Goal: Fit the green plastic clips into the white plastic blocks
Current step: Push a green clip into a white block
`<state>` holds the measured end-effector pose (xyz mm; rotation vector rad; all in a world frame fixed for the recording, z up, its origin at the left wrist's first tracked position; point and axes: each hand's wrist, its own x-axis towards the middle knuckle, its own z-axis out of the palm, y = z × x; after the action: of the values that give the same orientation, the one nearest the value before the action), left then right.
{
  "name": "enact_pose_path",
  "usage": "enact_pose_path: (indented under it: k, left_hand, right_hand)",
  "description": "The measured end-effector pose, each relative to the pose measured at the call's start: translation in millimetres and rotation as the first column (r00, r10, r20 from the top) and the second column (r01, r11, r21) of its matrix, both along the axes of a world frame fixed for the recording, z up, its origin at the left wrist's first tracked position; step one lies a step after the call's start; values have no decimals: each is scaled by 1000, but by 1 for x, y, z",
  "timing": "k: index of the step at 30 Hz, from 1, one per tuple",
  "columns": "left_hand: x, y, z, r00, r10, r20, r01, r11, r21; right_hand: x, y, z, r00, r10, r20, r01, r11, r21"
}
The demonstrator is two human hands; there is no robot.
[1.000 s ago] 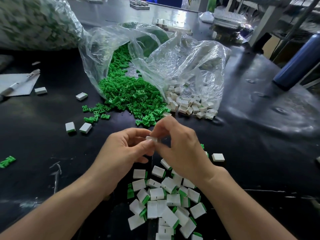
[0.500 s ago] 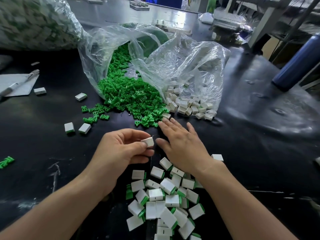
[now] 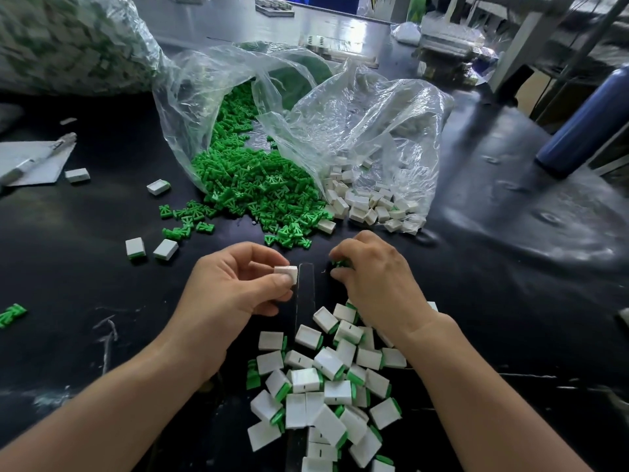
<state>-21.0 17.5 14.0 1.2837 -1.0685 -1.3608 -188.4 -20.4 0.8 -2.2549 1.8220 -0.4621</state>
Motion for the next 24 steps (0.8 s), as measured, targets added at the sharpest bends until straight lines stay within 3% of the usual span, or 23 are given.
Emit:
enact_pose_path:
  k: [5, 11, 20, 22, 24]
  left_hand:
    - [-2, 1, 1, 999, -7, -53, 7, 1000, 7]
    - [-3, 1, 1, 1000, -23, -3, 23, 1000, -20]
    - [-1, 2, 1, 997, -66, -28, 65, 998, -15]
    - [-2, 2, 1, 997, -59, -40, 58, 998, -8]
    - [-2, 2, 0, 998, -50, -28, 50, 999, -13]
  right_hand:
    - [-1, 2, 3, 997, -27, 71, 27, 1000, 1]
    - [-3, 4, 8, 989, -31, 141, 37, 999, -38]
    - [-8, 4, 4, 1000, -11, 2, 11, 999, 43]
    - [-8, 6, 8, 998, -4, 69, 4, 1000, -2]
    - [-8, 10, 14, 970, -6, 242, 20, 998, -54]
